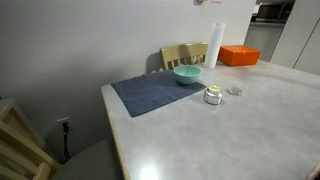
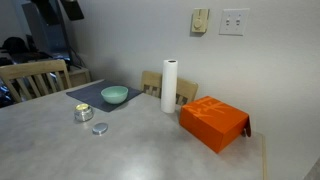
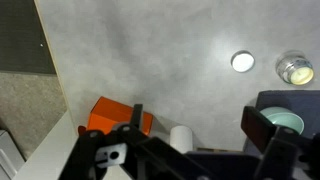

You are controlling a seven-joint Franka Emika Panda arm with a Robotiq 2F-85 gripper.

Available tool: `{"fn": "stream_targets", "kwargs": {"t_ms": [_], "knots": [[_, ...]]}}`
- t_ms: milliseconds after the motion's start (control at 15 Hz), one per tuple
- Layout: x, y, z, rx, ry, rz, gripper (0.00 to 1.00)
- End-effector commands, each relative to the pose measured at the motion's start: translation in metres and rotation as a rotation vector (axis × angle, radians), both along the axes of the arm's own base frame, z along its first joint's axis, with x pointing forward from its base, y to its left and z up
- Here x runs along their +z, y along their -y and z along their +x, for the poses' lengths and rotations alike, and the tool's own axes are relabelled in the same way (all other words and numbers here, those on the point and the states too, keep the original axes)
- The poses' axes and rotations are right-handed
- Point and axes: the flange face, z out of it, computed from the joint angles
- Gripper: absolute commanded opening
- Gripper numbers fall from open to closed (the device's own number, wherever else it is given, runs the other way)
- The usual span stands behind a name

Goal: Cover the silver bottle with the silver lid

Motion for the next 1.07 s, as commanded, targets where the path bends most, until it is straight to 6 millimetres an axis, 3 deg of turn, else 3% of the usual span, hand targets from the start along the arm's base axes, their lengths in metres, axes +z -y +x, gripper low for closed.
{"fn": "stream_targets", "kwargs": {"t_ms": [0,267,733,800,867,1000], "knots": [[0.000,0.000,0.000,0.000,-0.001,0.000,1.00],[-0.028,-0.013,0.022,0.020,-0.099,0.016,1.00],[-0.128,-0.041,0.058,0.061,-0.377,-0.004,1.00],[-0.113,-0.040,0.045,0.059,-0.303,0.009,1.00],[-0.123,-0.042,0.049,0.062,-0.322,0.008,1.00],[-0.124,-0.042,0.050,0.062,-0.322,0.008,1.00]]}}
